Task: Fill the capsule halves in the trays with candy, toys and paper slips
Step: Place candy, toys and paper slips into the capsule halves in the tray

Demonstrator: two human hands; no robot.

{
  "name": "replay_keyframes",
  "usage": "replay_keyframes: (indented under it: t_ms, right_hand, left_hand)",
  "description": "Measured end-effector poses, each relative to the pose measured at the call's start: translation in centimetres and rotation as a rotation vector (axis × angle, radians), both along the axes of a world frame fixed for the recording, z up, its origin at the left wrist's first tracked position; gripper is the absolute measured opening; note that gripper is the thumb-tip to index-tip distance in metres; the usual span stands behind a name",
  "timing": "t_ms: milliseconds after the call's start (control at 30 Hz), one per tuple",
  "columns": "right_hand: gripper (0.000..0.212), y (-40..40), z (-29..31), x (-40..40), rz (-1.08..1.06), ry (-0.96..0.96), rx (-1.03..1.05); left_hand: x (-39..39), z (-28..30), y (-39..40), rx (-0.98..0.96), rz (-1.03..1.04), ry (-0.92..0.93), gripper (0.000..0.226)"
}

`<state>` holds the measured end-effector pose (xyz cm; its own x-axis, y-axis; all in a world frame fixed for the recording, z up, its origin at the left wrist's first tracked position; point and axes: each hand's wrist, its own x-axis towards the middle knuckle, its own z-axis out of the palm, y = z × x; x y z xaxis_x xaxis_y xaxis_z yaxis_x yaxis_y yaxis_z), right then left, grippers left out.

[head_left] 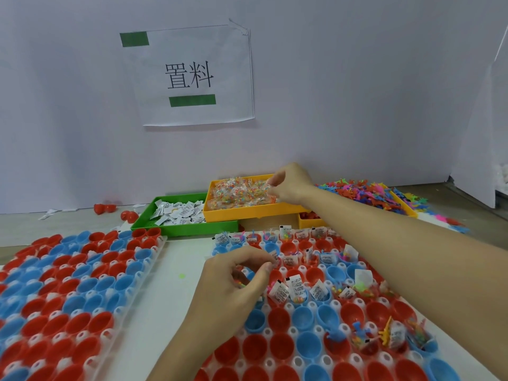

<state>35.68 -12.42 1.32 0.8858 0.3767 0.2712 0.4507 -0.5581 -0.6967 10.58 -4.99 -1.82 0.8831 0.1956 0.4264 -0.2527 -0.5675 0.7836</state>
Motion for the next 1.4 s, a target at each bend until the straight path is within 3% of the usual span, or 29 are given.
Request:
replay_keyframes:
  t_ms: [233, 400, 633, 833, 1067, 1400]
  right_hand:
    - [0.007, -1.6, 0.8, -1.2, -0.065, 0.043, 0.296]
    - [0.004, -4.8, 1.3, -4.5, 0.038, 0.102, 0.434]
    - [0.015, -10.6, 1.7, -11.6, 0.263, 0.11, 0.381]
    - [0.024, -12.8, -0.2, -15.6, 0.274, 0.126, 0.324]
    - [0.01, -11.8, -1.3, -16.8, 0.387, 0.146, 0.34]
    - [0.023, -11.9, -1.7, -16.6, 0.416, 0.221, 0.396]
  left_hand:
    - [0.0, -0.1, -0.1, 0.01, 0.003, -0.009, 0.02]
    - [0.0, -0.2, -0.3, -0.001, 0.022, -0.034, 0.021]
    - [-0.1, -0.1, -0.9, -0.073, 0.086, -0.15, 0.015]
    - [-0.4, 0.3, -1.6, -0.061, 0.027, -0.177, 0.018]
    - [-0.4, 0.3, -2.1, 0.038, -0.026, -0.152, 0.029]
    - [-0.4, 0.3, -2.0, 0.148, 0.032, -0.126, 0.025]
